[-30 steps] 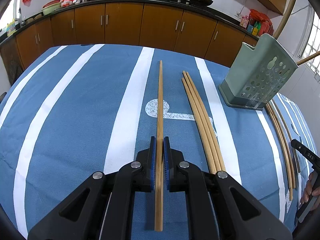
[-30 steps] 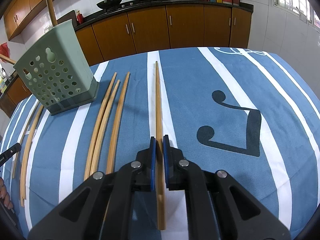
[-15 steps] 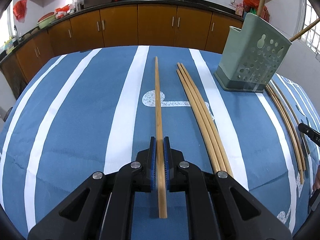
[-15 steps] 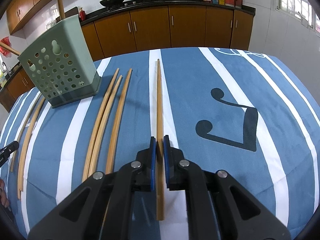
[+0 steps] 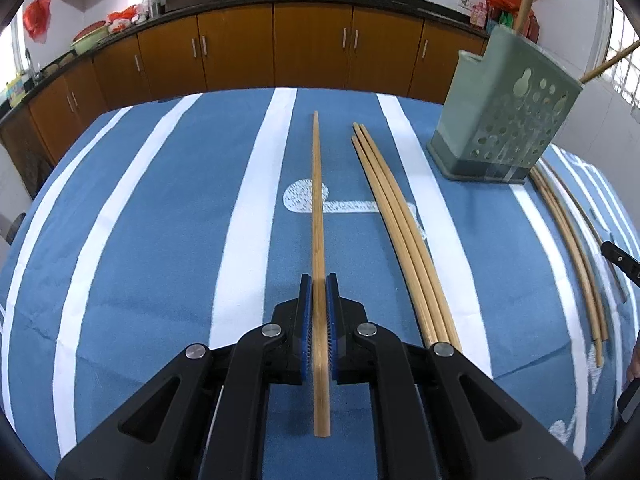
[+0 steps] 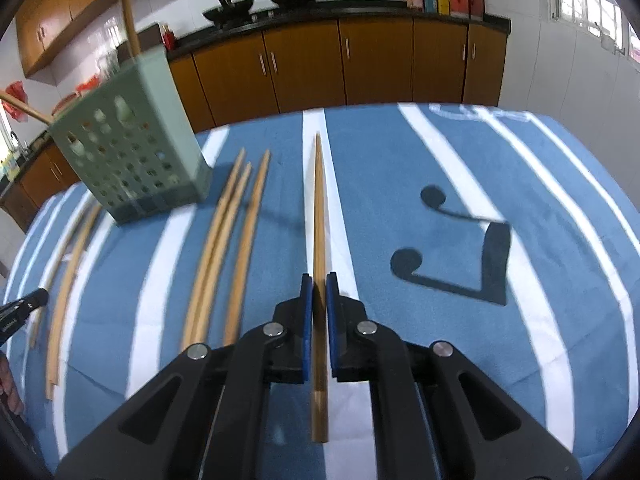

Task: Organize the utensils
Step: 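Lift the right tool's chopstick upright over the holder while the left tool carries its chopstick there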

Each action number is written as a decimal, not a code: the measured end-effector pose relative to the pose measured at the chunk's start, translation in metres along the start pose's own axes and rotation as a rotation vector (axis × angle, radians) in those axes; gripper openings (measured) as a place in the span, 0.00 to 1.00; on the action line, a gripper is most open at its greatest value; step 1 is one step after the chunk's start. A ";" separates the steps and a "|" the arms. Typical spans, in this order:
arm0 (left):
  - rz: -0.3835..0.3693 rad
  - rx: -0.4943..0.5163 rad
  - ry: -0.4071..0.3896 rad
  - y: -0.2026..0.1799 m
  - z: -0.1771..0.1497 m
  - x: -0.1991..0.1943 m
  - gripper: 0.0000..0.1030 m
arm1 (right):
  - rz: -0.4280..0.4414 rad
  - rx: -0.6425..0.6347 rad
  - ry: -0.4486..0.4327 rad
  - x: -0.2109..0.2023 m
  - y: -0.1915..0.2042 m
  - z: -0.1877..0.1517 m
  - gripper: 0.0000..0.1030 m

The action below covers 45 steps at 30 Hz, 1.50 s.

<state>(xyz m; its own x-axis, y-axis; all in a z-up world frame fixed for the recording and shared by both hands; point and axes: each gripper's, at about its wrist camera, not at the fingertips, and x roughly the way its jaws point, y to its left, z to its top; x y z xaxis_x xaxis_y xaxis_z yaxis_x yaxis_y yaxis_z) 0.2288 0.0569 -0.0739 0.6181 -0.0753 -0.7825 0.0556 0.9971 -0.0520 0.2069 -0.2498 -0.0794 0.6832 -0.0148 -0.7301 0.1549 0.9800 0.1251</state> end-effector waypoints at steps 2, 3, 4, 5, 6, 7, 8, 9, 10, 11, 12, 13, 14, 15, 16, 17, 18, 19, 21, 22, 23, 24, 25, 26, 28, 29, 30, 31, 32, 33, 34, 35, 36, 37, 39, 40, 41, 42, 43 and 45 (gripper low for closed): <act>-0.007 -0.005 -0.015 0.003 0.001 -0.008 0.07 | 0.003 -0.004 -0.034 -0.012 0.000 0.004 0.08; -0.010 -0.010 -0.021 0.004 0.002 -0.011 0.07 | 0.005 -0.004 -0.046 -0.017 0.000 0.006 0.08; -0.014 -0.016 -0.031 0.006 0.003 -0.016 0.07 | 0.007 -0.003 -0.059 -0.022 0.000 0.008 0.08; -0.019 -0.019 -0.038 0.006 0.004 -0.020 0.07 | 0.011 0.000 -0.074 -0.028 -0.001 0.011 0.08; -0.021 -0.021 -0.046 0.007 0.006 -0.023 0.07 | 0.013 0.003 -0.085 -0.033 -0.001 0.012 0.08; -0.024 -0.023 -0.058 0.007 0.008 -0.028 0.07 | 0.015 0.005 -0.096 -0.037 -0.002 0.014 0.08; -0.027 -0.022 -0.067 0.007 0.009 -0.032 0.07 | 0.019 0.008 -0.110 -0.042 -0.002 0.016 0.08; -0.030 -0.022 -0.082 0.006 0.011 -0.038 0.07 | 0.021 0.009 -0.119 -0.045 -0.003 0.018 0.08; -0.032 -0.021 -0.092 0.006 0.013 -0.043 0.07 | 0.023 0.009 -0.132 -0.050 -0.003 0.019 0.08; -0.034 -0.019 -0.103 0.006 0.015 -0.047 0.07 | 0.025 0.009 -0.139 -0.053 -0.004 0.021 0.08; -0.036 -0.017 -0.120 0.005 0.017 -0.053 0.07 | 0.027 0.009 -0.149 -0.056 -0.004 0.023 0.08; -0.037 -0.016 -0.130 0.005 0.019 -0.056 0.07 | 0.028 0.008 -0.163 -0.061 -0.003 0.024 0.08; -0.040 -0.015 -0.144 0.004 0.022 -0.061 0.07 | 0.030 0.007 -0.172 -0.064 -0.003 0.026 0.08; -0.041 -0.015 -0.158 0.004 0.024 -0.066 0.07 | 0.032 0.007 -0.183 -0.068 -0.002 0.028 0.08; -0.042 -0.015 -0.168 0.004 0.026 -0.069 0.07 | 0.036 0.008 -0.196 -0.072 -0.002 0.030 0.08; -0.043 -0.015 -0.179 0.003 0.028 -0.072 0.07 | 0.038 0.009 -0.205 -0.075 -0.002 0.031 0.08; -0.044 -0.016 -0.194 0.003 0.030 -0.077 0.07 | 0.040 0.010 -0.215 -0.078 -0.001 0.033 0.08; -0.046 -0.017 -0.204 0.003 0.032 -0.080 0.07 | 0.042 0.011 -0.230 -0.083 -0.001 0.035 0.08; -0.052 -0.018 -0.230 0.002 0.036 -0.088 0.07 | 0.045 0.012 -0.251 -0.090 -0.001 0.038 0.08; -0.055 -0.018 -0.240 0.002 0.038 -0.092 0.07 | 0.047 0.013 -0.262 -0.094 0.000 0.040 0.08; -0.058 -0.019 -0.253 0.002 0.040 -0.096 0.07 | 0.050 0.015 -0.276 -0.099 0.000 0.042 0.08; -0.061 -0.023 -0.265 0.002 0.043 -0.100 0.07 | 0.052 0.015 -0.287 -0.102 0.001 0.044 0.08; -0.064 -0.028 -0.275 0.002 0.044 -0.103 0.07 | 0.054 0.015 -0.298 -0.105 0.001 0.045 0.08; -0.066 -0.032 -0.286 0.002 0.047 -0.106 0.07 | 0.056 0.014 -0.311 -0.109 0.002 0.047 0.08; -0.060 -0.035 -0.302 0.002 0.051 -0.110 0.07 | 0.058 0.010 -0.329 -0.114 0.004 0.050 0.08; -0.054 -0.035 -0.307 0.002 0.053 -0.110 0.07 | 0.058 0.006 -0.336 -0.116 0.005 0.051 0.08; -0.051 -0.033 -0.311 0.002 0.055 -0.111 0.07 | 0.058 0.003 -0.340 -0.117 0.005 0.052 0.08; -0.051 -0.032 -0.311 0.001 0.057 -0.111 0.07 | 0.057 0.001 -0.342 -0.117 0.006 0.053 0.08; -0.050 -0.031 -0.314 0.001 0.058 -0.111 0.07 | 0.055 0.001 -0.345 -0.118 0.006 0.054 0.08; -0.050 -0.029 -0.320 0.001 0.059 -0.114 0.07 | 0.056 0.001 -0.347 -0.118 0.007 0.055 0.08; -0.053 -0.026 -0.324 0.001 0.060 -0.116 0.07 | 0.060 -0.001 -0.350 -0.120 0.007 0.056 0.08; -0.058 -0.020 -0.330 0.000 0.060 -0.119 0.07 | 0.064 -0.006 -0.357 -0.123 0.008 0.058 0.08; -0.065 -0.015 -0.335 -0.001 0.061 -0.123 0.07 | 0.069 -0.011 -0.364 -0.127 0.010 0.060 0.08; -0.083 -0.008 -0.338 -0.002 0.062 -0.128 0.07 | 0.078 -0.021 -0.373 -0.133 0.012 0.063 0.08; -0.111 0.001 -0.344 -0.006 0.065 -0.137 0.07 | 0.103 -0.030 -0.385 -0.144 0.016 0.067 0.08; -0.128 0.011 -0.351 -0.009 0.067 -0.144 0.07 | 0.114 -0.032 -0.388 -0.148 0.017 0.069 0.08; -0.142 0.019 -0.359 -0.012 0.068 -0.150 0.07 | 0.136 -0.035 -0.394 -0.155 0.019 0.072 0.08; -0.154 0.025 -0.366 -0.014 0.069 -0.156 0.07 | 0.153 -0.037 -0.400 -0.161 0.020 0.075 0.08; -0.172 0.036 -0.378 -0.018 0.070 -0.163 0.07 | 0.171 -0.039 -0.406 -0.166 0.022 0.077 0.08; -0.200 0.053 -0.401 -0.024 0.072 -0.175 0.07 | 0.217 -0.043 -0.414 -0.179 0.026 0.083 0.08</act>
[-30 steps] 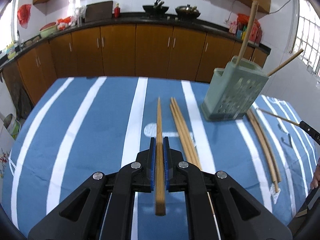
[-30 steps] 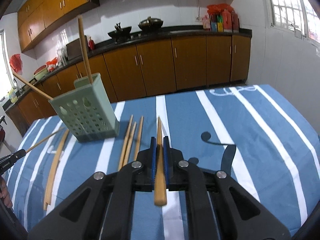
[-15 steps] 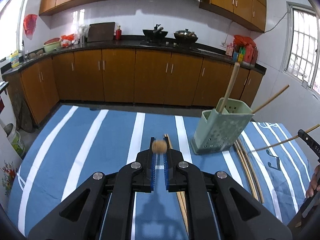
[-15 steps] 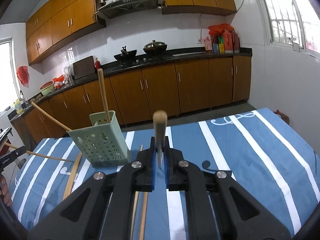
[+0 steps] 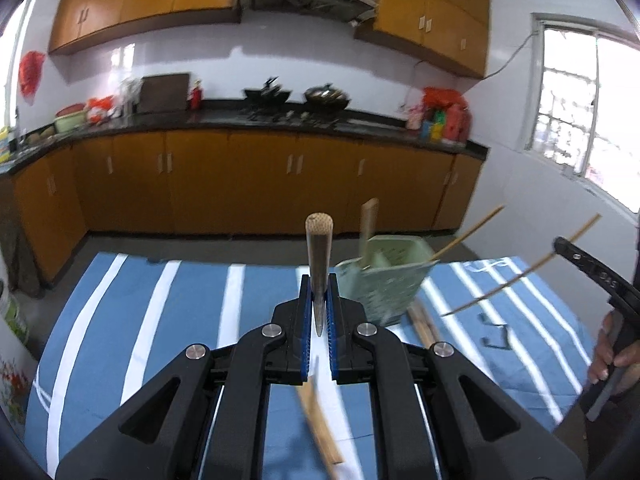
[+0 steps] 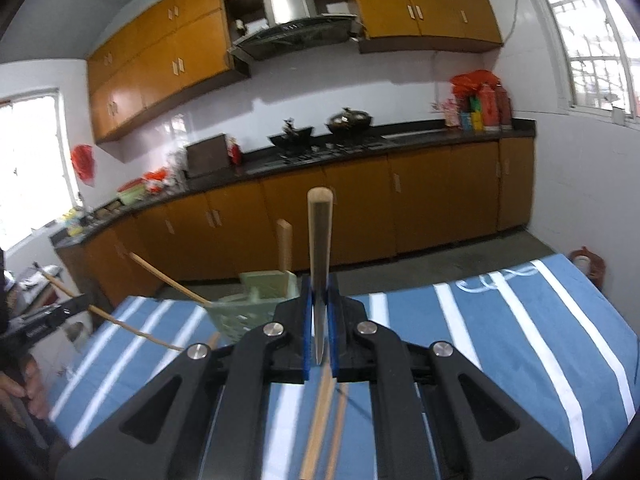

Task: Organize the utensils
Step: 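Lift the right tool's chopstick upright over the holder while the left tool carries its chopstick there, then drop the right tool's chopstick into the holder and open it while the left tool releases its chopstick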

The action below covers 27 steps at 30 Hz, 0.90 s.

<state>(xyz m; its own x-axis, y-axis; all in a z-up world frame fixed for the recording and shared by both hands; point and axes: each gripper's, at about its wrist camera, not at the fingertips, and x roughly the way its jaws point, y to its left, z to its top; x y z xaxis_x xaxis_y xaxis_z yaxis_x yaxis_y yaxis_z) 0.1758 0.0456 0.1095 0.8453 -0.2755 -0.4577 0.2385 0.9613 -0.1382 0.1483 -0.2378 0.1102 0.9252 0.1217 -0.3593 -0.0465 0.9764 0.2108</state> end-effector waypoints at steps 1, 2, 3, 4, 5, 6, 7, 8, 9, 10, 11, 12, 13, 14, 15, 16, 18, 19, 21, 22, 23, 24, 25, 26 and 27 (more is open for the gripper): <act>-0.019 0.009 -0.015 -0.006 0.004 -0.006 0.07 | 0.024 0.003 -0.003 -0.003 0.003 0.005 0.08; -0.034 0.017 -0.028 -0.011 0.008 -0.010 0.07 | 0.042 0.004 -0.006 -0.006 0.006 0.008 0.08; -0.043 0.023 -0.037 -0.015 0.011 -0.013 0.07 | 0.060 0.004 -0.010 -0.009 0.009 0.012 0.08; -0.055 0.032 -0.052 -0.021 0.014 -0.016 0.07 | 0.082 0.004 -0.018 -0.012 0.013 0.016 0.08; -0.068 0.037 -0.064 -0.026 0.017 -0.019 0.07 | 0.096 0.003 -0.025 -0.015 0.016 0.019 0.08; -0.079 0.042 -0.078 -0.032 0.022 -0.020 0.07 | 0.105 0.000 -0.031 -0.016 0.020 0.022 0.08; -0.082 0.045 -0.090 -0.035 0.024 -0.021 0.07 | 0.114 -0.005 -0.044 -0.018 0.024 0.026 0.08; -0.083 0.045 -0.103 -0.040 0.029 -0.020 0.07 | 0.115 -0.010 -0.054 -0.018 0.028 0.029 0.08; -0.086 0.042 -0.109 -0.042 0.032 -0.020 0.07 | 0.117 -0.014 -0.064 -0.019 0.033 0.033 0.08; -0.092 0.038 -0.123 -0.046 0.038 -0.019 0.07 | 0.119 -0.019 -0.080 -0.019 0.036 0.038 0.08; -0.090 0.039 -0.133 -0.048 0.041 -0.018 0.07 | 0.117 -0.025 -0.095 -0.019 0.041 0.041 0.08; -0.080 0.044 -0.151 -0.052 0.047 -0.016 0.07 | 0.113 -0.032 -0.109 -0.019 0.044 0.045 0.08; -0.078 0.040 -0.159 -0.053 0.051 -0.016 0.07 | 0.105 -0.041 -0.125 -0.016 0.047 0.050 0.08; -0.081 0.031 -0.163 -0.054 0.054 -0.014 0.07 | 0.103 -0.043 -0.130 -0.014 0.050 0.053 0.08; -0.084 0.020 -0.171 -0.054 0.059 -0.012 0.07 | 0.105 -0.044 -0.134 -0.010 0.052 0.057 0.08; -0.075 0.015 -0.188 -0.054 0.062 -0.010 0.07 | 0.104 -0.044 -0.136 -0.005 0.053 0.059 0.08; -0.051 0.017 -0.213 -0.055 0.067 -0.006 0.07 | 0.096 -0.047 -0.132 0.006 0.055 0.062 0.08; -0.042 0.019 -0.213 -0.055 0.069 -0.001 0.07 | 0.092 -0.049 -0.131 0.010 0.056 0.062 0.08; -0.034 0.017 -0.198 -0.054 0.069 0.012 0.07 | 0.080 -0.054 -0.116 0.025 0.057 0.061 0.08; -0.033 0.017 -0.195 -0.054 0.068 0.014 0.07 | 0.077 -0.054 -0.109 0.031 0.057 0.060 0.08; -0.030 0.018 -0.193 -0.054 0.066 0.019 0.07 | 0.069 -0.055 -0.099 0.040 0.056 0.059 0.08; -0.024 0.018 -0.185 -0.053 0.063 0.027 0.07 | 0.060 -0.055 -0.086 0.049 0.056 0.059 0.08; -0.022 0.016 -0.179 -0.052 0.061 0.031 0.07 | 0.058 -0.053 -0.075 0.055 0.055 0.057 0.08; -0.020 0.013 -0.174 -0.053 0.060 0.035 0.07 | 0.055 -0.051 -0.066 0.060 0.055 0.056 0.08; -0.016 0.010 -0.167 -0.051 0.057 0.042 0.07 | 0.051 -0.052 -0.057 0.066 0.055 0.055 0.08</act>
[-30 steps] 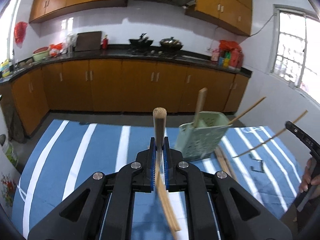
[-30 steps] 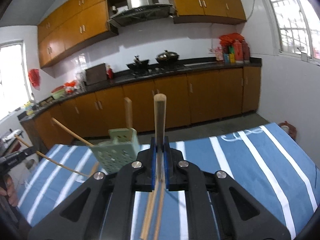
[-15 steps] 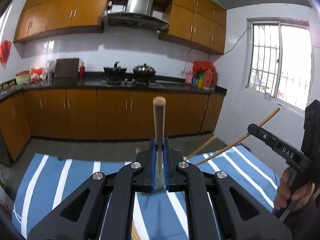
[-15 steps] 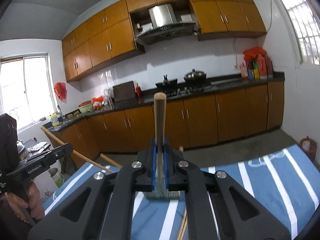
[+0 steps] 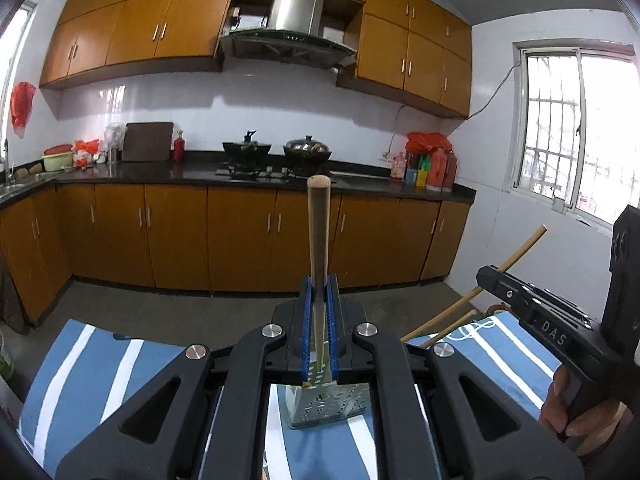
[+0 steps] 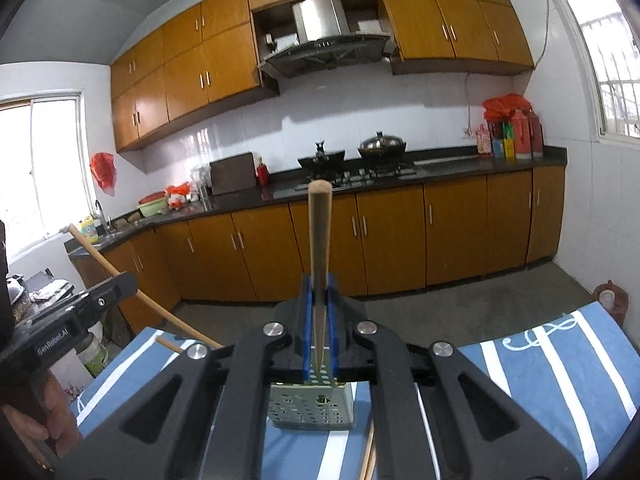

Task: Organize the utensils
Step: 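Drop the right tool's chopstick into the holder and open it while the left tool releases its chopstick, then move both open tools back down to the remaining chopsticks on the cloth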

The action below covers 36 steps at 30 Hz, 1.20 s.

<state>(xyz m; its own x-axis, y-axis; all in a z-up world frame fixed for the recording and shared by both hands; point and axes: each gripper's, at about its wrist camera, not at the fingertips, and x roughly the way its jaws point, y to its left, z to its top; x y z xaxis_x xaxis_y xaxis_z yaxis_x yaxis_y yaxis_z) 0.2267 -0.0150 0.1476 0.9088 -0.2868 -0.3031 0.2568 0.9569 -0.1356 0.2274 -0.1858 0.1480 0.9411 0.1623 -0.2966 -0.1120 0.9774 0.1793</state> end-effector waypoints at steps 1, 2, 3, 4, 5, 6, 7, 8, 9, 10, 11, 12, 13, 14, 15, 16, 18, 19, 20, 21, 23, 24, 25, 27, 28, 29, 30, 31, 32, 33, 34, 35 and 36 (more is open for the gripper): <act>0.000 -0.004 0.004 0.001 -0.002 0.003 0.07 | -0.003 -0.002 0.007 0.005 0.000 -0.001 0.08; 0.000 -0.009 0.010 0.003 -0.005 0.007 0.07 | -0.008 -0.005 0.015 0.010 -0.001 -0.003 0.08; 0.001 -0.011 0.013 0.004 -0.007 0.008 0.07 | -0.011 -0.006 0.023 0.014 -0.002 -0.005 0.08; 0.005 -0.015 0.017 0.005 -0.008 0.011 0.07 | -0.013 -0.007 0.031 0.018 -0.002 -0.006 0.08; 0.006 -0.018 0.021 0.006 -0.009 0.013 0.07 | -0.017 -0.009 0.038 0.022 -0.002 -0.007 0.08; 0.008 -0.019 0.026 0.006 -0.011 0.015 0.07 | -0.020 -0.010 0.043 0.025 -0.002 -0.009 0.08; 0.008 -0.019 0.029 0.006 -0.012 0.017 0.07 | -0.021 -0.011 0.047 0.027 -0.002 -0.010 0.08; 0.008 -0.016 0.032 0.006 -0.013 0.018 0.07 | -0.022 -0.011 0.052 0.029 -0.003 -0.011 0.08; 0.009 -0.012 0.036 0.006 -0.014 0.019 0.07 | -0.023 -0.011 0.056 0.030 -0.004 -0.012 0.08; 0.008 -0.010 0.039 0.005 -0.015 0.020 0.07 | -0.025 -0.010 0.061 0.032 -0.004 -0.013 0.08; 0.007 -0.008 0.043 0.004 -0.015 0.021 0.07 | -0.025 -0.009 0.064 0.033 -0.004 -0.014 0.08; 0.006 -0.007 0.046 0.004 -0.015 0.023 0.07 | -0.024 -0.006 0.069 0.034 -0.005 -0.015 0.08; 0.005 -0.007 0.052 0.003 -0.015 0.023 0.07 | -0.023 -0.005 0.072 0.035 -0.004 -0.015 0.08; 0.005 -0.008 0.056 0.004 -0.014 0.025 0.07 | -0.021 -0.003 0.078 0.036 -0.004 -0.016 0.08; 0.005 -0.013 0.060 0.004 -0.014 0.024 0.07 | -0.018 -0.002 0.082 0.036 -0.004 -0.017 0.10; 0.006 -0.014 0.059 0.002 -0.013 0.024 0.07 | -0.015 0.001 0.080 0.035 -0.004 -0.017 0.11; 0.005 -0.014 0.057 0.003 -0.012 0.023 0.11 | -0.013 -0.002 0.075 0.032 -0.002 -0.018 0.20; 0.008 -0.014 0.054 0.003 -0.011 0.021 0.14 | -0.015 -0.003 0.070 0.030 -0.002 -0.017 0.22; 0.011 -0.015 0.050 0.003 -0.010 0.020 0.22 | -0.014 -0.002 0.063 0.027 -0.002 -0.017 0.23; 0.014 -0.018 0.043 0.003 -0.010 0.017 0.29 | -0.012 -0.001 0.061 0.025 -0.002 -0.016 0.23; 0.018 -0.023 0.036 0.003 -0.007 0.015 0.30 | -0.013 -0.001 0.053 0.021 -0.003 -0.015 0.23; 0.020 -0.027 0.034 0.004 -0.006 0.013 0.30 | -0.013 -0.001 0.048 0.019 -0.005 -0.014 0.23; 0.022 -0.030 0.031 0.005 -0.005 0.012 0.30 | -0.014 0.000 0.042 0.015 -0.005 -0.013 0.24; 0.022 -0.037 0.024 0.007 -0.002 0.007 0.30 | -0.015 0.002 0.029 0.006 -0.008 -0.012 0.26; 0.022 -0.040 0.019 0.008 -0.001 0.003 0.30 | -0.017 0.003 0.023 0.001 -0.009 -0.012 0.26; 0.026 -0.042 0.013 0.010 0.000 -0.003 0.30 | -0.020 0.004 0.018 -0.003 -0.011 -0.012 0.27; 0.030 -0.042 0.010 0.011 0.000 -0.005 0.30 | -0.025 0.004 0.013 -0.009 -0.013 -0.012 0.28; 0.038 -0.042 0.007 0.014 -0.002 -0.012 0.30 | -0.035 0.004 0.010 -0.016 -0.017 -0.015 0.28; 0.042 -0.043 0.007 0.017 -0.004 -0.017 0.30 | -0.042 0.005 0.008 -0.021 -0.020 -0.017 0.29; 0.047 -0.046 0.007 0.021 -0.007 -0.022 0.30 | -0.054 0.005 0.008 -0.026 -0.024 -0.022 0.30; 0.055 -0.048 0.011 0.024 -0.011 -0.026 0.30 | -0.070 0.006 0.012 -0.031 -0.029 -0.028 0.30; 0.067 -0.049 0.021 0.028 -0.016 -0.029 0.31 | -0.083 0.008 0.019 -0.035 -0.034 -0.034 0.30; 0.083 -0.048 0.034 0.034 -0.023 -0.031 0.31 | -0.100 0.009 0.032 -0.037 -0.040 -0.042 0.30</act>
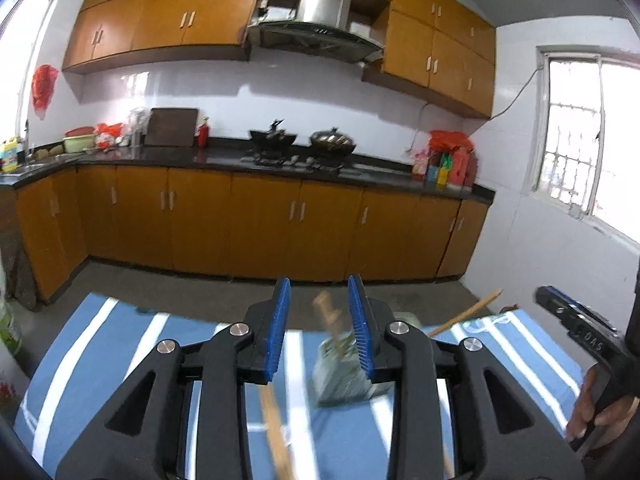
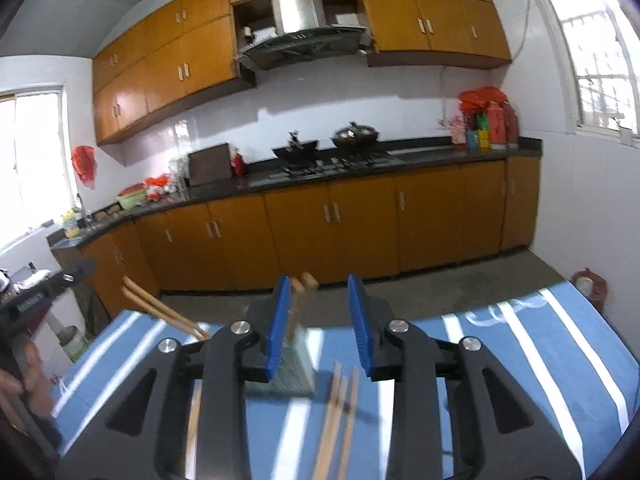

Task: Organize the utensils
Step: 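Move both open tools back down to the remaining chopsticks on the cloth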

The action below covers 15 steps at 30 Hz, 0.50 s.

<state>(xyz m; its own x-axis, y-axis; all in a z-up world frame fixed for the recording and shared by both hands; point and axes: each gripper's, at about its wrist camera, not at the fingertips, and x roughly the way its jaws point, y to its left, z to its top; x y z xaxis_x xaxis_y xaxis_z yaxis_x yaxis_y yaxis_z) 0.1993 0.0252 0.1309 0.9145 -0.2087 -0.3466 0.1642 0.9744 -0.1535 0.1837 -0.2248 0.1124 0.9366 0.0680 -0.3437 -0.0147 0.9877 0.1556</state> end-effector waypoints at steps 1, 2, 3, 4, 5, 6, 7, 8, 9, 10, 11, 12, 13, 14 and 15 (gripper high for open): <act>0.015 0.001 0.012 0.004 -0.005 0.001 0.31 | -0.015 0.000 0.014 0.000 -0.005 -0.006 0.30; 0.039 0.003 0.033 0.011 -0.014 0.002 0.33 | -0.037 0.001 0.039 0.002 -0.011 -0.017 0.30; 0.059 0.006 0.055 0.017 -0.024 0.004 0.34 | -0.053 0.005 0.067 0.006 -0.017 -0.026 0.30; 0.074 0.008 0.075 0.022 -0.031 0.007 0.34 | -0.065 0.021 0.109 0.012 -0.025 -0.039 0.30; 0.093 0.008 0.103 0.027 -0.041 0.011 0.34 | -0.073 0.033 0.139 0.017 -0.030 -0.048 0.30; 0.111 0.007 0.131 0.033 -0.051 0.016 0.34 | -0.083 0.048 0.177 0.024 -0.035 -0.059 0.30; 0.130 0.000 0.168 0.040 -0.062 0.024 0.34 | -0.086 0.068 0.221 0.032 -0.040 -0.072 0.30; 0.139 -0.007 0.195 0.045 -0.071 0.029 0.34 | -0.084 0.080 0.257 0.039 -0.042 -0.083 0.30; 0.148 -0.017 0.233 0.050 -0.083 0.036 0.34 | -0.083 0.089 0.302 0.047 -0.043 -0.096 0.30; 0.151 -0.021 0.254 0.053 -0.090 0.040 0.34 | -0.078 0.092 0.330 0.052 -0.043 -0.105 0.30; 0.154 -0.026 0.283 0.055 -0.100 0.045 0.34 | -0.068 0.094 0.375 0.060 -0.042 -0.118 0.30; 0.154 -0.029 0.307 0.056 -0.108 0.049 0.34 | -0.062 0.093 0.411 0.067 -0.040 -0.129 0.29; 0.153 -0.032 0.323 0.057 -0.114 0.051 0.34 | -0.057 0.091 0.434 0.072 -0.038 -0.135 0.29; 0.148 -0.037 0.345 0.057 -0.121 0.054 0.34 | -0.051 0.089 0.464 0.078 -0.035 -0.146 0.28; 0.144 -0.040 0.357 0.056 -0.126 0.054 0.34 | -0.045 0.086 0.484 0.082 -0.032 -0.154 0.27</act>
<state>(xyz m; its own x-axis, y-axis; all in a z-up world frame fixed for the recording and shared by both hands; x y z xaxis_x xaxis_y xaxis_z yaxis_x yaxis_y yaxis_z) 0.2113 0.0583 -0.0129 0.7400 -0.0927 -0.6662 0.0226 0.9933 -0.1130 0.2070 -0.2295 -0.0630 0.6648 0.1030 -0.7399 0.0704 0.9774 0.1992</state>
